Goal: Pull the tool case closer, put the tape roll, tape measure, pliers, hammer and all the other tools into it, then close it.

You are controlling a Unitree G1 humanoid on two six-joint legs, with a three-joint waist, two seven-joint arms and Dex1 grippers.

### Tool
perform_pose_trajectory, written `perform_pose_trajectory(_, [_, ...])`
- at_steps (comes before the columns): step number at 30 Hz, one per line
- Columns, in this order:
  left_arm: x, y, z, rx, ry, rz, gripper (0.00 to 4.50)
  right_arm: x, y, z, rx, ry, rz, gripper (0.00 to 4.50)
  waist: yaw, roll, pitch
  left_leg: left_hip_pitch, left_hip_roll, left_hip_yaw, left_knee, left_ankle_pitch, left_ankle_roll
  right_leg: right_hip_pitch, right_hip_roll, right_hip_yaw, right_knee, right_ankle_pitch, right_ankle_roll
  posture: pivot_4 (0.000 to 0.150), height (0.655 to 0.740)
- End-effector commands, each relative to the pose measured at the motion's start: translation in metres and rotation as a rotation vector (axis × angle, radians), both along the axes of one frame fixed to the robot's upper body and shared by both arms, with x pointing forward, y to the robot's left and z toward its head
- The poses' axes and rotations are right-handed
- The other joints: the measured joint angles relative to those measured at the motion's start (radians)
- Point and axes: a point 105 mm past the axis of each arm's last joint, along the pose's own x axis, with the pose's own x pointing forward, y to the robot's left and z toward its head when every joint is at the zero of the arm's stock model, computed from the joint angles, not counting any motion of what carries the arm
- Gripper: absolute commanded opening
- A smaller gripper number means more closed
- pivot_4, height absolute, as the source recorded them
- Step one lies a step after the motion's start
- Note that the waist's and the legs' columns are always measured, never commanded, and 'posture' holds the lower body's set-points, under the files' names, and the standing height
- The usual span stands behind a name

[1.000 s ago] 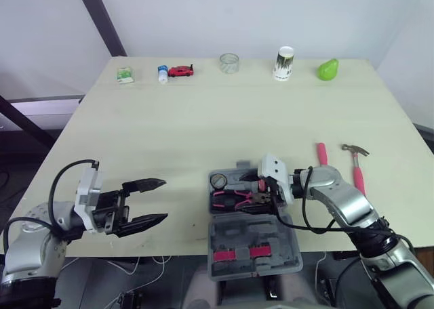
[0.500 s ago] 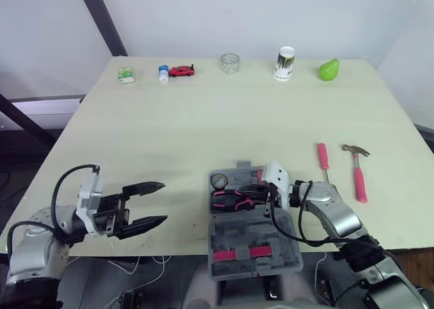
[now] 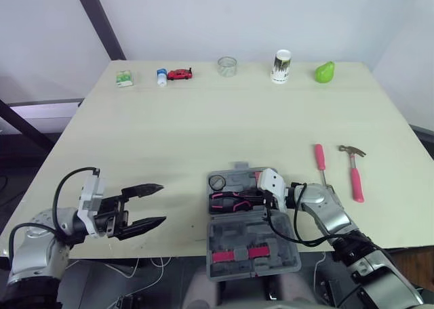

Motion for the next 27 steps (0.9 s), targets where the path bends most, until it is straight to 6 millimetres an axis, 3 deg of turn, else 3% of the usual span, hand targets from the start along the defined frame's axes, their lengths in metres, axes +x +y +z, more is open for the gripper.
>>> perform_pose_trajectory(1, [-0.004,0.001,0.005,0.010,-0.024,-0.052,4.50,-0.029,-0.015,-0.071,-0.250,0.172,0.027,0.04,-0.003,-0.001,-0.004,0.001,0.000,0.000,0.000,0.000,0.000,0.000,0.000,0.000,0.000,0.000,0.000,0.150,0.7400])
perform_pose_trajectory(9, [-0.002,0.000,0.002,0.016,-0.023,-0.041,4.50,-0.050,-0.038,-0.122,-0.506,0.193,0.088,0.04,-0.018,-0.005,-0.039,0.035,0.003,0.002,-0.017,0.000,0.000,0.026,0.000,0.001,-0.004,-0.008,-0.012,0.150,0.7400])
perform_pose_trajectory(13, [-0.001,-0.002,0.000,0.014,-0.020,-0.039,4.50,-0.055,-0.041,-0.132,-0.573,0.154,0.134,0.04,-0.019,-0.002,-0.047,0.046,0.004,0.002,-0.023,0.000,0.000,0.032,0.001,0.002,-0.004,-0.012,-0.015,0.150,0.7400])
perform_pose_trajectory(19, [0.000,-0.007,-0.003,0.015,-0.006,-0.033,4.50,-0.062,-0.050,-0.142,-0.617,0.154,0.167,0.04,-0.019,0.003,-0.064,0.049,0.006,0.001,-0.028,0.000,0.000,0.033,-0.001,0.002,-0.004,-0.015,-0.017,0.150,0.7400])
perform_pose_trajectory(23, [0.004,-0.009,-0.006,0.023,0.010,-0.002,4.50,-0.039,-0.030,-0.113,-0.393,0.142,0.040,0.04,-0.019,0.006,-0.067,0.050,0.007,-0.002,-0.029,0.000,0.000,0.033,-0.002,0.003,-0.004,-0.017,-0.019,0.150,0.7400])
perform_pose_trajectory(27, [0.009,-0.011,-0.007,0.016,0.023,0.056,4.50,-0.005,-0.009,-0.051,-0.094,0.045,-0.072,0.04,-0.014,0.008,-0.058,0.047,0.007,-0.004,-0.030,0.000,0.000,0.032,-0.002,0.002,-0.004,-0.017,-0.020,0.150,0.7400])
